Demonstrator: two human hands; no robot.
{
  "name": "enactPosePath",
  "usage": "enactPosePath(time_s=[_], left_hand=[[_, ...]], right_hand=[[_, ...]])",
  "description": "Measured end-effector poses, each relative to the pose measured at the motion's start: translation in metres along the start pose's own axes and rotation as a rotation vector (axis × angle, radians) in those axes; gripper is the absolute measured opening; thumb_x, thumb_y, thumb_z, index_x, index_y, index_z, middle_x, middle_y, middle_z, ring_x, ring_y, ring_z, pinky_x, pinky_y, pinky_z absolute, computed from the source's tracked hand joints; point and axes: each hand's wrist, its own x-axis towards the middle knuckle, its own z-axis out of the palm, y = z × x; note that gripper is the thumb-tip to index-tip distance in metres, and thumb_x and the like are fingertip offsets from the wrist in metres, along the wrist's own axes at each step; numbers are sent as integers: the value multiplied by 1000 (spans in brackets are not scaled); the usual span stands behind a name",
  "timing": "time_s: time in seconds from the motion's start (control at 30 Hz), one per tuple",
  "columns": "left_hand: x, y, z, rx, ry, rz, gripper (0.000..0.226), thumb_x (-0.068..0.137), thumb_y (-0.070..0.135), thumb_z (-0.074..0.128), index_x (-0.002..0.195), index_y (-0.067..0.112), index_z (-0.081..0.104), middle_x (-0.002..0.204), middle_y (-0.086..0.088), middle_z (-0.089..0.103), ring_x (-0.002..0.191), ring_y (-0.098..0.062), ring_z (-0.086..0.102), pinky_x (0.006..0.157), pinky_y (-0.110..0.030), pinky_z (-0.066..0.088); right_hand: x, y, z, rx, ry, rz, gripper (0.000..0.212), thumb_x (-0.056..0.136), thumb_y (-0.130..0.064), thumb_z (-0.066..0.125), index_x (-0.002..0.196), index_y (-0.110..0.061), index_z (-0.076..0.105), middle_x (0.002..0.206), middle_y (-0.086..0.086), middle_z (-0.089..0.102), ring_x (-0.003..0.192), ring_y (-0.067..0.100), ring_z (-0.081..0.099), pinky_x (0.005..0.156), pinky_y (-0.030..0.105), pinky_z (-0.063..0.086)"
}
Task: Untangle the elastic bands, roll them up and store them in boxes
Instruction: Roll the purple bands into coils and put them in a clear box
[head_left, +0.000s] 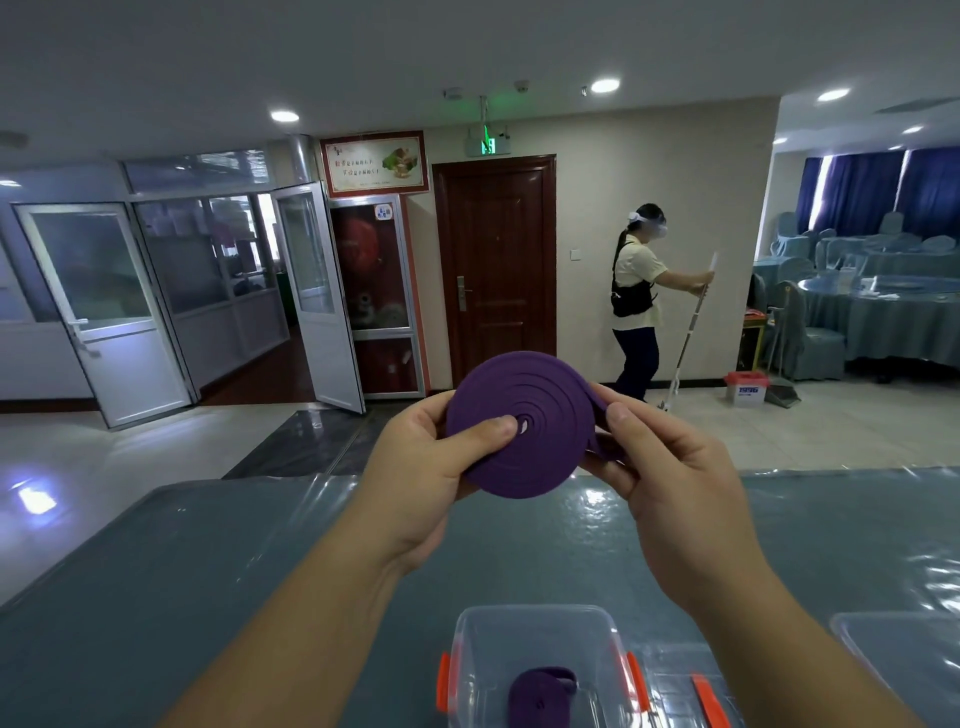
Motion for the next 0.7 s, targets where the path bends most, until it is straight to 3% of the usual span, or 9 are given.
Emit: enactPosePath(time_s=[0.17,0.27,0.5,0.7], left_hand=[[-6,-6,8,-50,12,4,52,68,18,79,119,12,72,110,-9,80,100,-23,78,86,-39,64],[-8,-12,14,-74,33,11,52,69,18,79,121,11,72,111,-10,80,101,-23,78,80,-34,64],[-12,-32,29,-147,139,-42,43,82,13,76,125,9,71,113,-11,79,107,-25,76,78,-32,64],[-17,-50,44,-194,206,-114,32,90,9,73,122,10,72,111,-9,80,105,-24,77,77,-33,62]], right_hand=[[-9,1,-1,90,63,-7,28,89,-19,63,114,-9,72,103,11,80,99,27,77,83,35,64],[-15,4,-1,116,131,-10,16,90,-12,67,103,-12,77,97,9,81,93,24,79,79,31,64],[-30,17,-2,104,147,52,27,104,-5,54,124,-13,70,110,3,80,103,21,77,88,30,63],[-37,26,-14,147,264,100,18,99,-4,62,113,-4,72,102,10,81,99,27,78,84,35,65]])
